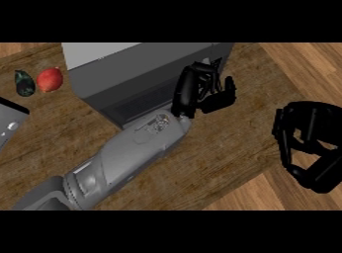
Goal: Pick up the milk, place it into the microwave and close the microwave
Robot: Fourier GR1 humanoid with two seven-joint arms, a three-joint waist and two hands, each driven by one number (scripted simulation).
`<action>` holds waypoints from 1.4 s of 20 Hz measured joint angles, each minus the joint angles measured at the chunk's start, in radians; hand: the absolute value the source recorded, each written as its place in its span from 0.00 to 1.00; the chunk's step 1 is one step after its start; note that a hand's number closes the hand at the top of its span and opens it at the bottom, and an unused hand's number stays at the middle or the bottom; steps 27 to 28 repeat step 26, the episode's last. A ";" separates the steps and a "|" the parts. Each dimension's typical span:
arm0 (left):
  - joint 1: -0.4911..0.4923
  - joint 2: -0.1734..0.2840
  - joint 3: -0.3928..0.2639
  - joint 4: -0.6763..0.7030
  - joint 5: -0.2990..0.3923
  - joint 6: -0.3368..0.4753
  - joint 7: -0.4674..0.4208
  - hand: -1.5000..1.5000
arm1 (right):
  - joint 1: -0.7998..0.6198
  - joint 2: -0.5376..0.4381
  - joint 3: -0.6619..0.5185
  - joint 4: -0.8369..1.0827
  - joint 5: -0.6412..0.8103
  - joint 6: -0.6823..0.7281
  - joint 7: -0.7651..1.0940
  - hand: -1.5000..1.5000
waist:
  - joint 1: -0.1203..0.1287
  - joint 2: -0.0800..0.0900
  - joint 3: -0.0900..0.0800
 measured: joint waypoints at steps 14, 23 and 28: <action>0.046 -0.024 0.088 -0.073 0.268 -0.261 0.004 1.00 | 0.144 0.038 0.088 -0.124 -0.034 -0.013 0.028 1.00 | 0.074 0.000 -0.004; 0.077 -0.023 0.074 -0.051 0.334 -0.420 -0.039 1.00 | 0.239 0.068 0.124 -0.223 -0.017 -0.057 0.020 1.00 | 0.110 -0.014 -0.004; 0.086 -0.023 0.067 -0.040 0.348 -0.464 -0.054 1.00 | 0.266 0.078 0.137 -0.258 -0.003 -0.076 0.020 1.00 | 0.122 -0.017 -0.004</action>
